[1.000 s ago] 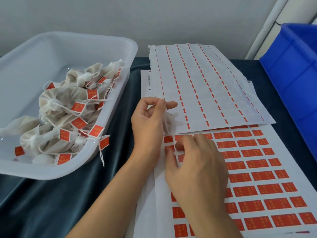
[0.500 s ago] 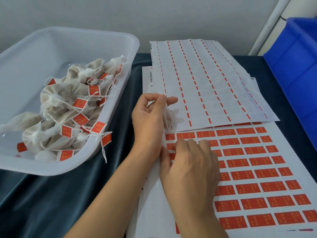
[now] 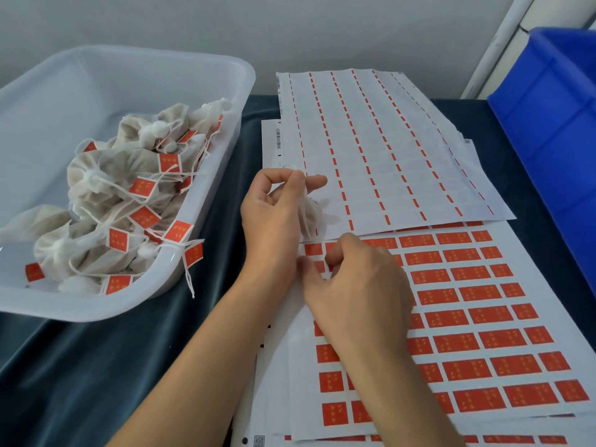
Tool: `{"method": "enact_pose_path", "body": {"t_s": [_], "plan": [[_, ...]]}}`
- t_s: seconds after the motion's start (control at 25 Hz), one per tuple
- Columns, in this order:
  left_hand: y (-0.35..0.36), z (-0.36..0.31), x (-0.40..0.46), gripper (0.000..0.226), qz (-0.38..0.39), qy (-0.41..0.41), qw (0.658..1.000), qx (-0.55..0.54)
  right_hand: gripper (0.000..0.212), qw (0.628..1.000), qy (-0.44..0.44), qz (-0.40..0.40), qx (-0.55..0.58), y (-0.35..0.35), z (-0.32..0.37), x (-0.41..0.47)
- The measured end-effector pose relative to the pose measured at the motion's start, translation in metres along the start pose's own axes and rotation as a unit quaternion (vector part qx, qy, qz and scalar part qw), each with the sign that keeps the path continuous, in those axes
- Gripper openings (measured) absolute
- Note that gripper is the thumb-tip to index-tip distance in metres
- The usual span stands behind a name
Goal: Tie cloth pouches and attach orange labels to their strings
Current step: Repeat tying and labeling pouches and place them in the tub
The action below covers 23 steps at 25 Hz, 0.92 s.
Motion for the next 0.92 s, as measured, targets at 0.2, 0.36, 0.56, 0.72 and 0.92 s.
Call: {"method": "enact_pose_path", "body": {"t_s": [0.2,0.36,0.56,0.72,0.92], "plan": [[-0.001,0.002,0.002,0.01,-0.004,-0.001,1.0,-0.001,0.039,0.999,-0.036,-0.007,-0.006,-0.003,0.004,-0.004],[-0.001,0.001,0.003,0.01,-0.002,0.0,1.0,-0.002,0.042,0.998,-0.06,-0.01,0.016,-0.004,0.003,-0.017],[0.0,0.001,0.001,0.011,-0.002,-0.004,1.0,-0.01,0.039,0.998,-0.063,0.004,0.023,-0.001,0.002,-0.022],[0.0,0.002,0.001,0.012,0.0,-0.007,1.0,-0.017,0.024,0.997,-0.062,0.015,0.037,-0.002,0.0,-0.019],[0.0,0.001,0.002,0.01,0.006,-0.001,1.0,-0.011,0.014,0.995,-0.045,0.058,0.064,-0.003,-0.006,-0.01]]}}
Point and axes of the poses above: each hand's wrist, its own x-axis towards the middle knuckle, its own y-axis out of the palm, z = x × y, the point moved 7 cm from there along x, towards the middle knuckle, and after that the axes turned 5 degrees about y, right-handed, at the moved point
